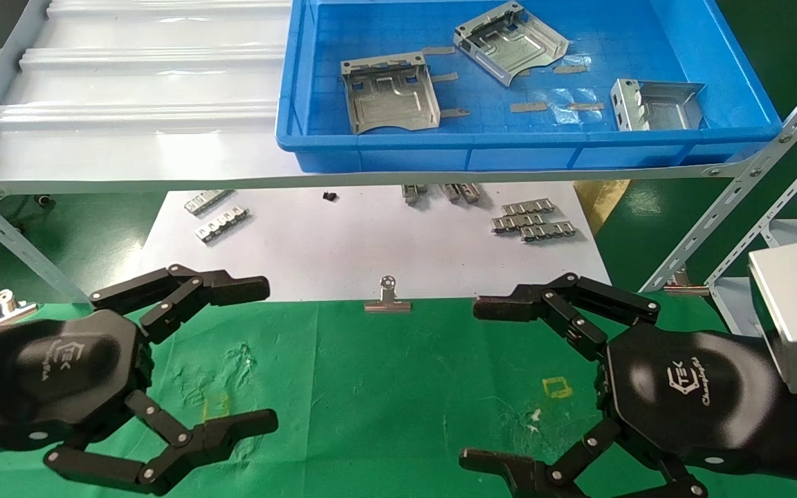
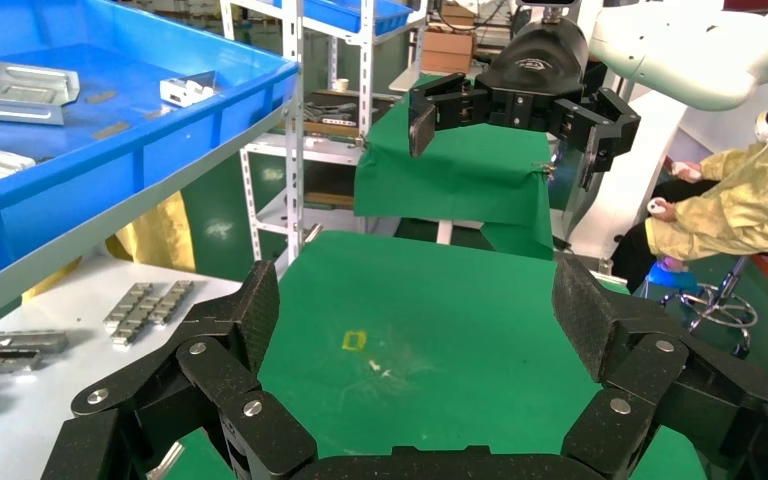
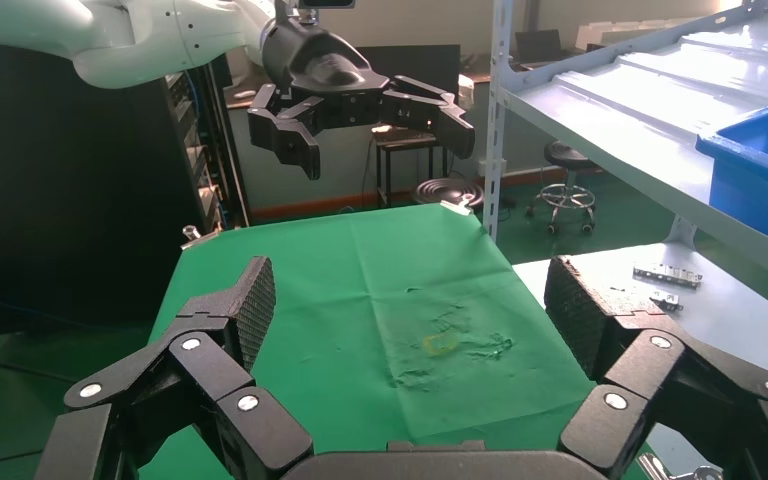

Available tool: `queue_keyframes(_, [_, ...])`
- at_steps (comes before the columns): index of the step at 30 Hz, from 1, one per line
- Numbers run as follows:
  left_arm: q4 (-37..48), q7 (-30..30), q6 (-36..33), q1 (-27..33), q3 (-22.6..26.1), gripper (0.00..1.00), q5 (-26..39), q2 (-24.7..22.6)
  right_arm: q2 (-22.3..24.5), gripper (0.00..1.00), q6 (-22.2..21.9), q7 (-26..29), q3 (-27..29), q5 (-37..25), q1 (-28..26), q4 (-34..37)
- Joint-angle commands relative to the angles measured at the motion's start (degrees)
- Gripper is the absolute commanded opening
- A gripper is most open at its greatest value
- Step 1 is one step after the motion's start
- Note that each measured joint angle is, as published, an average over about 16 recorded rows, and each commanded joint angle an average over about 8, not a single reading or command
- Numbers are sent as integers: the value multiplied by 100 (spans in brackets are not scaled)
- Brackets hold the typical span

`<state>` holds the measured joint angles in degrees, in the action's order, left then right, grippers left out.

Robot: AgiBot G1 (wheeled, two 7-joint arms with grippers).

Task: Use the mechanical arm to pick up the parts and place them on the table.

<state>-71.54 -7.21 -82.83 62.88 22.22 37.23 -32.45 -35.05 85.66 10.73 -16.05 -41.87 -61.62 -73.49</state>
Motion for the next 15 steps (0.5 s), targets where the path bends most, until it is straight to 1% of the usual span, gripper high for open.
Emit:
queue_keyframes(1, [0, 0, 0, 0, 0, 88, 0, 0, 0, 100, 0, 0, 0, 0, 0, 0])
queue_keyframes(2, [0, 0, 0, 0, 0, 73, 0, 0, 0, 100, 0, 0, 0, 0, 0, 0])
queue_keyframes(3, [0, 0, 0, 0, 0, 63, 0, 0, 0, 100, 0, 0, 0, 0, 0, 0])
queue_keyframes(4, [0, 0, 0, 0, 0, 55, 0, 0, 0, 100, 0, 0, 0, 0, 0, 0])
queue_keyframes(8, [0, 0, 0, 0, 0, 5, 0, 0, 0, 100, 0, 0, 0, 0, 0, 0])
queue_keyframes(9, [0, 0, 0, 0, 0, 0, 0, 0, 0, 100, 0, 0, 0, 0, 0, 0])
queue_keyframes(15, [0, 0, 0, 0, 0, 0, 0, 0, 0, 100, 0, 0, 0, 0, 0, 0])
